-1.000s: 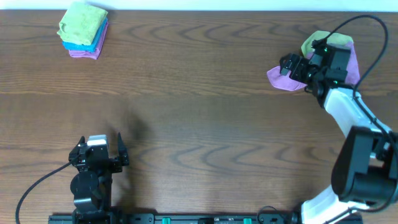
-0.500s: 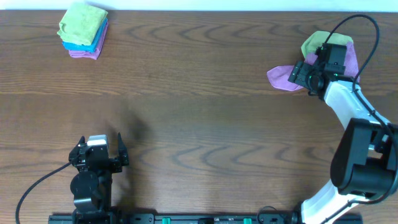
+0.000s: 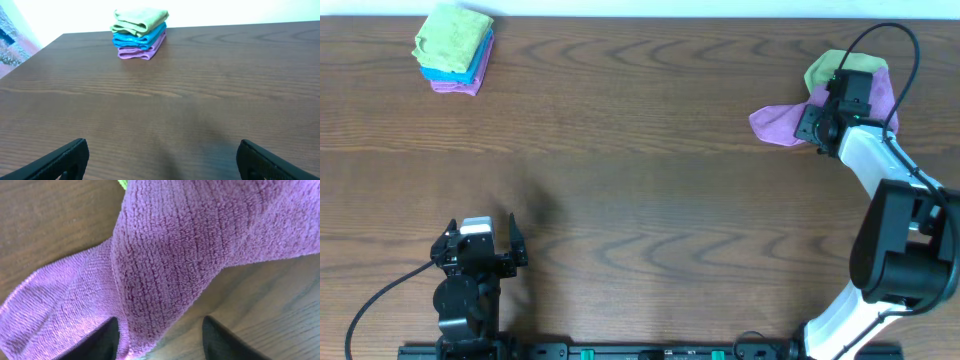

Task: Fold the cloth
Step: 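Reach the right gripper to the pink and green cloth pile and grasp, then lift the pink cloth with the right gripper and drag it leftward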

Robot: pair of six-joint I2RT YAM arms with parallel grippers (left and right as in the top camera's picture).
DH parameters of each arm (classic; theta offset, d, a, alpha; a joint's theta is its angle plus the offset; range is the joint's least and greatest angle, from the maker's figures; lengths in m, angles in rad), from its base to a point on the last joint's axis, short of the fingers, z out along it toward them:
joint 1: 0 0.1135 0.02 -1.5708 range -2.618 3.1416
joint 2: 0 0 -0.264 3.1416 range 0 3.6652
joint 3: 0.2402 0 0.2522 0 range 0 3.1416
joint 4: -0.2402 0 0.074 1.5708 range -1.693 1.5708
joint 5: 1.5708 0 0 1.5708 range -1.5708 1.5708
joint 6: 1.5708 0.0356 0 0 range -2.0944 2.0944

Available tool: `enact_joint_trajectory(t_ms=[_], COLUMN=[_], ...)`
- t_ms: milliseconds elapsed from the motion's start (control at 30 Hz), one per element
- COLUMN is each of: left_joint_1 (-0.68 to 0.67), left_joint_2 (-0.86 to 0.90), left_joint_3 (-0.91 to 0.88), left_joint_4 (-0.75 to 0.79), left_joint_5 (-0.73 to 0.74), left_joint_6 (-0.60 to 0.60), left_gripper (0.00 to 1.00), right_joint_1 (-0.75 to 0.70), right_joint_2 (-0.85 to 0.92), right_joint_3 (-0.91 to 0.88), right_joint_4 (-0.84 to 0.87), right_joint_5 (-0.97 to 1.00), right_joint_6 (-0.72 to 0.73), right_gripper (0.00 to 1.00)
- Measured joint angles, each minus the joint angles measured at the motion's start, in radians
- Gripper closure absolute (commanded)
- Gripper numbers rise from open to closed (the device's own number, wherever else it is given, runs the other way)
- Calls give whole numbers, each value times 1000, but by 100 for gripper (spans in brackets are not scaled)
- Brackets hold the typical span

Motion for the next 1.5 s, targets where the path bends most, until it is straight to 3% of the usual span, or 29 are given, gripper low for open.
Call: enact_joint_trajectory(t_ms=[67,100,433,467,567,633,933,1067,1500], left_joint_1=[0,0,0,0,0,0,0,0,0], left_joint_2=[0,0,0,0,0,0,0,0,0], left_joint_3=[0,0,0,0,0,0,0,0,0], left_joint_4=[0,0,0,0,0,0,0,0,0], left_joint_5=[0,0,0,0,0,0,0,0,0], left_joint_6=[0,0,0,0,0,0,0,0,0], left_gripper=[5,5,5,5,4,5,5,5,5], right_joint_1=[0,0,0,0,0,0,0,0,19], right_joint_2=[0,0,63,71,72,72,72,72,72], right_joint_3=[3,3,7,7,7,7,15,66,436], right_joint_4=[-8,-12,-12,-11,-5,-5,-60,-150,-519], right_joint_5=[5,6,13,13,14,14,13,13,-97], right_joint_6=[-4,-6,-11,-11,-12,-12,-15,-19,-28], right_gripper=[57,46,41,43,62,69,85,99,99])
